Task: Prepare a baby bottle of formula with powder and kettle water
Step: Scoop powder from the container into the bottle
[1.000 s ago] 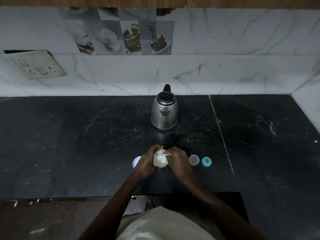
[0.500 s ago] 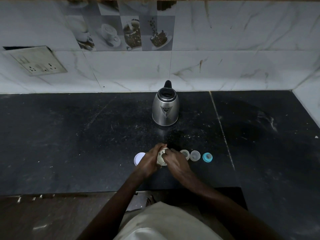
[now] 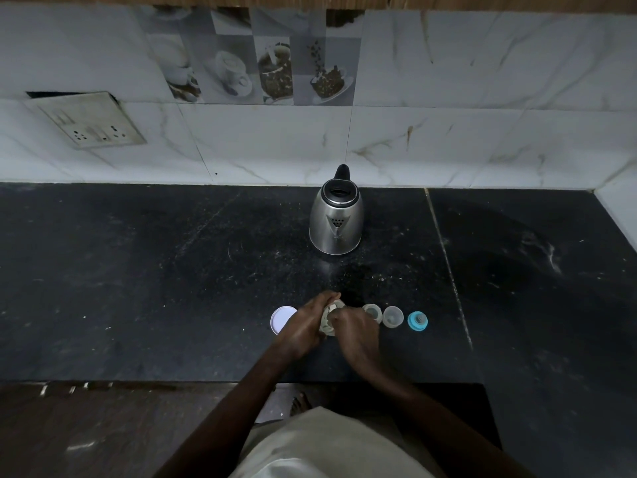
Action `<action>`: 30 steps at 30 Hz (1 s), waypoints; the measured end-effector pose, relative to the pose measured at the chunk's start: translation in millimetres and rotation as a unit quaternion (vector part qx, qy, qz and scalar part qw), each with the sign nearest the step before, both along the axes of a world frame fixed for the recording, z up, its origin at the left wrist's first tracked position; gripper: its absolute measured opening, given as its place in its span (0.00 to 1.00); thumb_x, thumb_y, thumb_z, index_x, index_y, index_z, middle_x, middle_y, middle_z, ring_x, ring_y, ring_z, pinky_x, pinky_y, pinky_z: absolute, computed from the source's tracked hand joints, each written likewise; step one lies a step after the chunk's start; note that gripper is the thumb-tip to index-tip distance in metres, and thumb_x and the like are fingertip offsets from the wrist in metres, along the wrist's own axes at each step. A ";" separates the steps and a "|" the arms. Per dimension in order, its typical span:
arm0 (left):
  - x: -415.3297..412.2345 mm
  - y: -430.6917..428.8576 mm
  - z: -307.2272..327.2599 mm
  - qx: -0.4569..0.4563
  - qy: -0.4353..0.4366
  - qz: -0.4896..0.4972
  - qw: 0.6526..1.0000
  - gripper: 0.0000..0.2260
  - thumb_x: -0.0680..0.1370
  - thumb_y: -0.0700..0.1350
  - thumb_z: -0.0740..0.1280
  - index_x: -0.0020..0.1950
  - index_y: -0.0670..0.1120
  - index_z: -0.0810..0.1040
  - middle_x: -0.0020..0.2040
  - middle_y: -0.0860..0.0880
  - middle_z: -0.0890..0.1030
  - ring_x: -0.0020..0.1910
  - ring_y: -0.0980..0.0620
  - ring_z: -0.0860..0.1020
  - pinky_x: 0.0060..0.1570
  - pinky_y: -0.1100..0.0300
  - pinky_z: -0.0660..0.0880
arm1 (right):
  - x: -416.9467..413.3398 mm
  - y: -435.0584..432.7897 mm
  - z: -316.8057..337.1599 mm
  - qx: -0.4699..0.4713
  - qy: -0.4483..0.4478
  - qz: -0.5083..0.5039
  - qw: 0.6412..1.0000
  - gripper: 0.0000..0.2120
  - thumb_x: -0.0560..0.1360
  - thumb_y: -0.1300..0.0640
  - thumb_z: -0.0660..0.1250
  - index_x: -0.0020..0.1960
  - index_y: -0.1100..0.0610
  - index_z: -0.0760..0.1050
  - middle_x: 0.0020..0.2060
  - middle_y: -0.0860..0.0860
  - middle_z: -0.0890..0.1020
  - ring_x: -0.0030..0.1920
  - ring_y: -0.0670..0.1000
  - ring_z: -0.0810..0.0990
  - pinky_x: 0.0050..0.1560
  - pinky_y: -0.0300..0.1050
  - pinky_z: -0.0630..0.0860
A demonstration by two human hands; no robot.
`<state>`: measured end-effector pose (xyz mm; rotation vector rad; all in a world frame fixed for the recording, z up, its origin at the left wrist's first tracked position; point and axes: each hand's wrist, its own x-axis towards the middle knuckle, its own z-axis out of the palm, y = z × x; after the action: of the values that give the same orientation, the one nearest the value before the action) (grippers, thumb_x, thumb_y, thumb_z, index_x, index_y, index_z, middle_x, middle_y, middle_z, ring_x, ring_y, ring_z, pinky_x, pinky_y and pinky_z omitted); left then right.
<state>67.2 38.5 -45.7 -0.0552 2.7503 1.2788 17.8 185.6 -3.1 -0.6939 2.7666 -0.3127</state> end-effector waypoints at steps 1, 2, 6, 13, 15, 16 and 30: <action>-0.2 -0.3 0.5 -0.001 -0.004 0.000 1.000 0.43 0.68 0.33 0.74 0.81 0.49 0.64 0.77 0.52 0.72 0.73 0.59 0.70 0.70 0.75 0.62 | 2.1 0.8 -0.9 -0.038 -0.011 -0.047 0.998 0.09 0.79 0.56 0.64 0.48 0.50 0.84 0.46 0.50 0.86 0.49 0.53 0.84 0.40 0.46 0.75; -0.3 -0.7 1.2 -0.001 -0.007 0.002 1.000 0.43 0.67 0.32 0.75 0.81 0.49 0.64 0.77 0.53 0.72 0.72 0.60 0.70 0.68 0.77 0.61 | 4.4 2.0 -1.1 -0.080 -0.023 -0.099 0.992 0.08 0.78 0.55 0.66 0.48 0.49 0.85 0.45 0.49 0.86 0.48 0.52 0.84 0.40 0.47 0.78; -1.0 -3.2 1.4 0.002 -0.012 0.016 1.000 0.45 0.65 0.32 0.77 0.80 0.49 0.65 0.74 0.56 0.72 0.71 0.61 0.71 0.67 0.78 0.62 | 13.1 18.9 -2.8 -0.222 -0.082 -0.229 0.944 0.06 0.78 0.51 0.73 0.52 0.46 0.87 0.48 0.43 0.88 0.49 0.45 0.85 0.47 0.42 0.79; -4.1 -6.3 0.9 0.011 -0.013 0.032 0.999 0.46 0.63 0.34 0.78 0.78 0.52 0.66 0.73 0.55 0.75 0.70 0.59 0.74 0.67 0.68 0.71 | 13.2 41.8 0.8 -0.285 -0.119 -0.299 0.903 0.04 0.77 0.52 0.75 0.50 0.46 0.88 0.40 0.37 0.86 0.45 0.35 0.82 0.44 0.25 0.69; -4.6 -6.8 0.9 0.012 -0.020 0.037 0.999 0.45 0.63 0.34 0.78 0.78 0.51 0.66 0.73 0.55 0.75 0.69 0.60 0.74 0.64 0.76 0.66 | 13.4 42.4 2.3 -0.287 -0.110 -0.297 0.904 0.04 0.77 0.53 0.74 0.50 0.46 0.88 0.40 0.36 0.85 0.43 0.34 0.81 0.47 0.29 0.74; -4.7 -7.1 0.8 0.012 -0.022 0.039 0.999 0.45 0.64 0.34 0.78 0.78 0.51 0.67 0.73 0.55 0.75 0.68 0.59 0.74 0.63 0.79 0.64 | 13.9 42.0 2.8 -0.289 -0.098 -0.291 0.907 0.04 0.77 0.53 0.74 0.50 0.45 0.88 0.41 0.37 0.86 0.44 0.35 0.82 0.49 0.34 0.78; -4.2 -7.8 4.8 0.017 -0.011 0.053 0.998 0.44 0.65 0.38 0.79 0.78 0.54 0.65 0.72 0.54 0.77 0.68 0.56 0.78 0.65 0.65 0.73 | 13.3 42.0 -17.3 -0.200 0.067 -0.140 0.967 0.06 0.79 0.56 0.69 0.43 0.49 0.81 0.38 0.45 0.80 0.37 0.45 0.78 0.37 0.47 0.77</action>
<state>63.0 30.7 -40.9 -0.2142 2.7381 1.3424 31.2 227.6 -20.5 -0.4135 2.9609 -0.9358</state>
